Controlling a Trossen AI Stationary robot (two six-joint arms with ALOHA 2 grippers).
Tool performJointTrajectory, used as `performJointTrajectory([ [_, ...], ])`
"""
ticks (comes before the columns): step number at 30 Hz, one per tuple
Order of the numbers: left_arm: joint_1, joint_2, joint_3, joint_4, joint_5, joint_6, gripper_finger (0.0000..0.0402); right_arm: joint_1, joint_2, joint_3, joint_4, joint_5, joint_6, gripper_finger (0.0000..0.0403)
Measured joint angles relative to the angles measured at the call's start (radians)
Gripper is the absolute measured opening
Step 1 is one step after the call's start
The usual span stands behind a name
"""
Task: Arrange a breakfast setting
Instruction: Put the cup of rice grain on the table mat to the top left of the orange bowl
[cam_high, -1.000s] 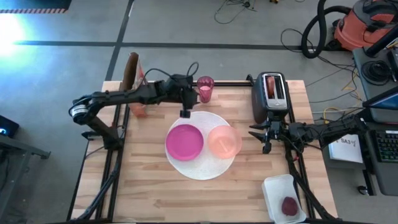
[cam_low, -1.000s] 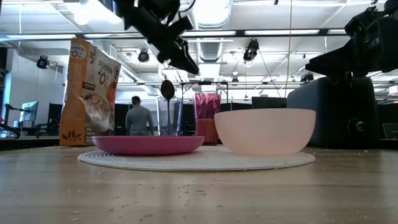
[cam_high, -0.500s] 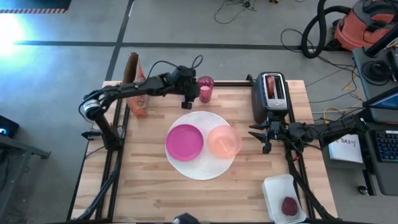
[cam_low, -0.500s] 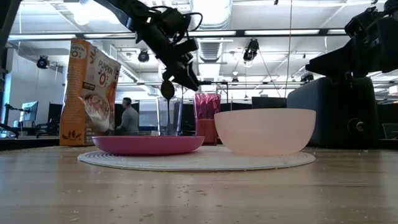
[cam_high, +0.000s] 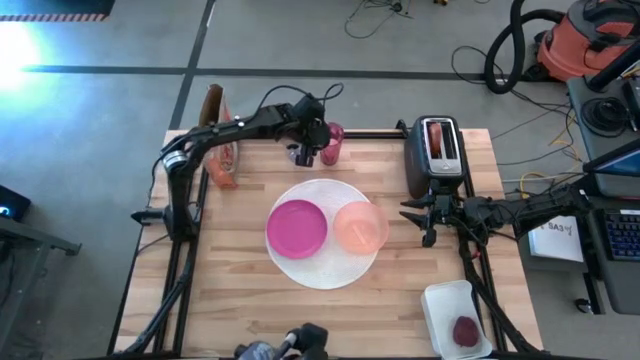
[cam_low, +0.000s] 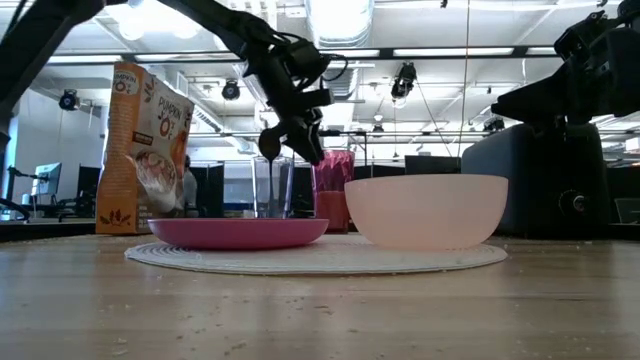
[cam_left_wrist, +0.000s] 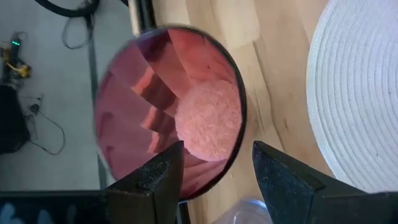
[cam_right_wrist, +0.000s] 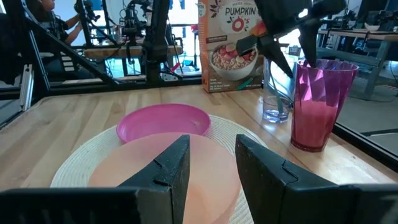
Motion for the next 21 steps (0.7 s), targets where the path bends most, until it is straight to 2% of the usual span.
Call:
performJointTrajectory([
  [5, 0.001, 0.040, 0.067, -0.075, 0.012, 0.028, 0.0170, 0.000, 0.000, 0.000, 0.000, 0.000, 0.000, 0.0118],
  [9, 0.001, 0.056, 0.091, -0.121, 0.018, 0.061, 0.0148, 0.000, 0.000, 0.000, 0.000, 0.000, 0.000, 0.0118],
  [13, 0.000, 0.056, 0.091, -0.124, 0.033, 0.095, 0.0107, 0.000, 0.000, 0.000, 0.000, 0.000, 0.000, 0.0118],
  [19, 0.000, 0.056, 0.091, -0.126, 0.045, 0.144, 0.0022, 0.000, 0.000, 0.000, 0.000, 0.000, 0.000, 0.0118],
  [21, 0.000, 0.057, 0.091, -0.138, 0.049, 0.153, 0.0007, 0.000, 0.000, 0.000, 0.000, 0.000, 0.000, 0.0118],
])
